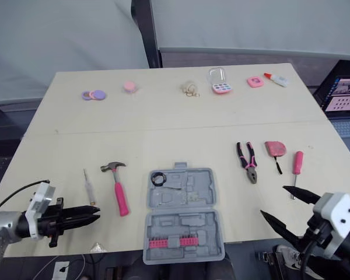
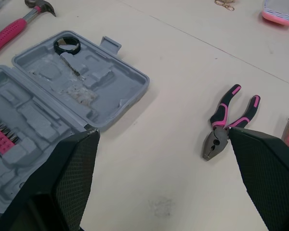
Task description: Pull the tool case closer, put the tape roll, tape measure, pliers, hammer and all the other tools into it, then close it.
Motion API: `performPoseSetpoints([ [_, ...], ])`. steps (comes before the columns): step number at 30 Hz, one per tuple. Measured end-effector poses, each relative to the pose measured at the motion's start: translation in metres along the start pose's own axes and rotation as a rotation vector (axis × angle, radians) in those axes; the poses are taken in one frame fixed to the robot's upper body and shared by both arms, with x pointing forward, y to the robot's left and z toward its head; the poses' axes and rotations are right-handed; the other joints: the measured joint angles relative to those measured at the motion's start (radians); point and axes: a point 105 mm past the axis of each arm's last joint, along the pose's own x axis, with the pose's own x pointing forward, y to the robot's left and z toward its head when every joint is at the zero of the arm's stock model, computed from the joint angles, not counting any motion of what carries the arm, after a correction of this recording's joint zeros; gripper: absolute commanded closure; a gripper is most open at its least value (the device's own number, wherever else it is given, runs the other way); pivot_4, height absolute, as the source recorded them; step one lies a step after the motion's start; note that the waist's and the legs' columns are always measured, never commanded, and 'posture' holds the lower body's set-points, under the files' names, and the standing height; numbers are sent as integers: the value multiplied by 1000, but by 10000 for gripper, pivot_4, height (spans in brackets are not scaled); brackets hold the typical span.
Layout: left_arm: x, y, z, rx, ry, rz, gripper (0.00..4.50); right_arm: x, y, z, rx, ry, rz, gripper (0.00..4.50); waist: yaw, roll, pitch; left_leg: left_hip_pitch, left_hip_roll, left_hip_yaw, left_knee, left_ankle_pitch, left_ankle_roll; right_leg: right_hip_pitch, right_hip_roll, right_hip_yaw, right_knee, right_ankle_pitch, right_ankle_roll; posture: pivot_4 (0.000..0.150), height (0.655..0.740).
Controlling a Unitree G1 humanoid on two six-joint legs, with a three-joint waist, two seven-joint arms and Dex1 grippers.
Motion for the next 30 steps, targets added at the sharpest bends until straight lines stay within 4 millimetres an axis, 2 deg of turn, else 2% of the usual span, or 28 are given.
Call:
performPoseSetpoints([
  [7,7,-2,11,28,-32,-8,33507,6,0,0,7,-14,19,0,-2,0,0,0,0,0,0,0,0,0,0,0,0,0,0,1500,7400],
  [22,10,2,15,72,-15,40,33507,15,-1,2,-6,-12,65,0,-2,0,0,0,0,1,0,0,0,0,0,0,0,0,0,1500,7400],
  [27,13,-10,13,73,14,32,33507,18,0,3,-8,2,102,0,-3,0,0,0,1,1,-1,0,0,0,0,0,-1,0,0,1500,7400],
  [30,5,-17,7,40,16,57,33507,20,3,0,1,19,135,0,-3,0,0,0,2,1,-1,0,0,0,1,0,-4,0,0,1500,7400],
])
